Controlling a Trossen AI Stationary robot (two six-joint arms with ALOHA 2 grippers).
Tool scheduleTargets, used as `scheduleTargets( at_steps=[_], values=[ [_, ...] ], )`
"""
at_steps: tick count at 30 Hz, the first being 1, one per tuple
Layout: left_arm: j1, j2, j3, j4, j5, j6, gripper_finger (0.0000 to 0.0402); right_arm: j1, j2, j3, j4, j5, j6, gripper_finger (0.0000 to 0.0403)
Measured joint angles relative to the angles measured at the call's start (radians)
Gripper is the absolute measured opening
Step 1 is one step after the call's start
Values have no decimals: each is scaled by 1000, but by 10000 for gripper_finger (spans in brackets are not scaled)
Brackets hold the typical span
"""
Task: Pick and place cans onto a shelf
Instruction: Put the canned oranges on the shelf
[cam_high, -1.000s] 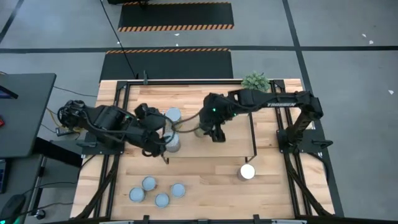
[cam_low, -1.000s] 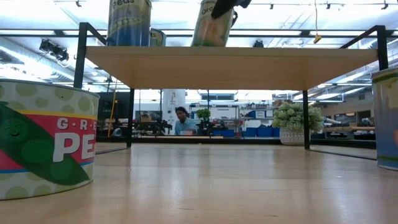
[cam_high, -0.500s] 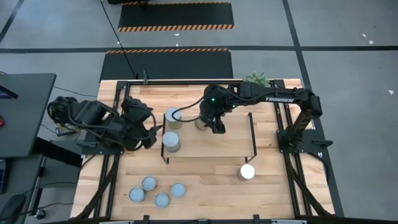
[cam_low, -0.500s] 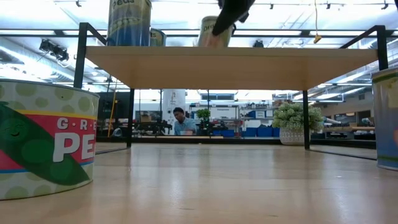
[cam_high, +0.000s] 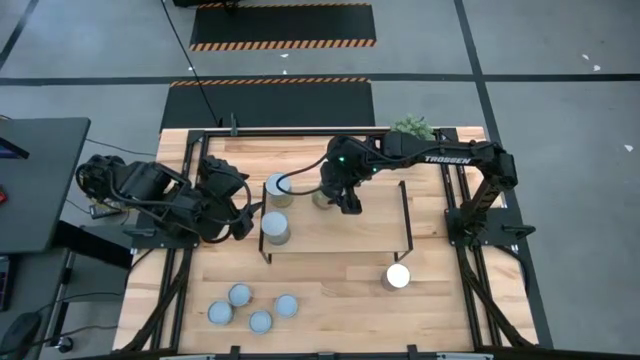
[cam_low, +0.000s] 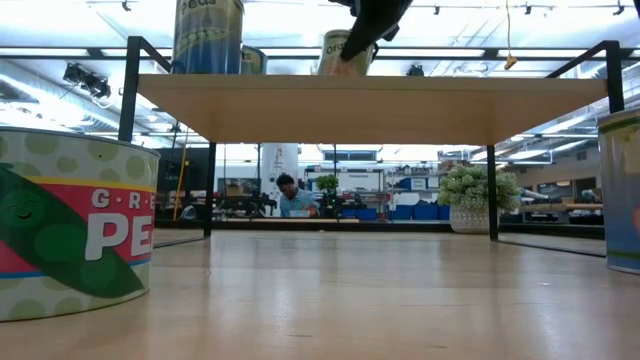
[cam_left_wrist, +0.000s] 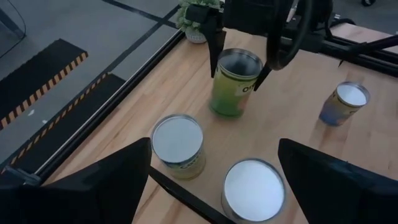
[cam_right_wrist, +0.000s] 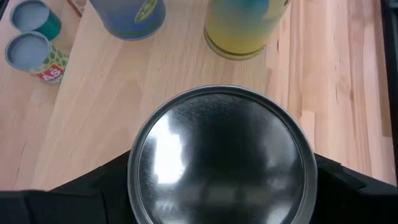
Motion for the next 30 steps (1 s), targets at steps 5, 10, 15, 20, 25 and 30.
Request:
scheduleTargets(
  at_steps=[5, 10, 15, 20, 25, 30],
  values=[
    [0, 0, 0, 0, 0, 0, 356, -1, 0, 0, 2, -8, -10, 357],
    [0, 0, 0, 0, 0, 1, 356, -2, 0, 0, 8, -23, -12, 380],
    [0, 0, 0, -1, 1, 8, 356, -2, 0, 0, 26, 0, -13, 397],
    [0, 0, 0, -10, 0, 9, 357, -2, -2, 50, -5, 30, -15, 397],
    [1, 0, 0, -10, 1, 10, 357, 12, -3, 130, -69, 45, -15, 399],
    [1, 0, 0, -10, 3, 10, 357, 28, -5, 163, -217, 69, -5, 398]
  ],
)
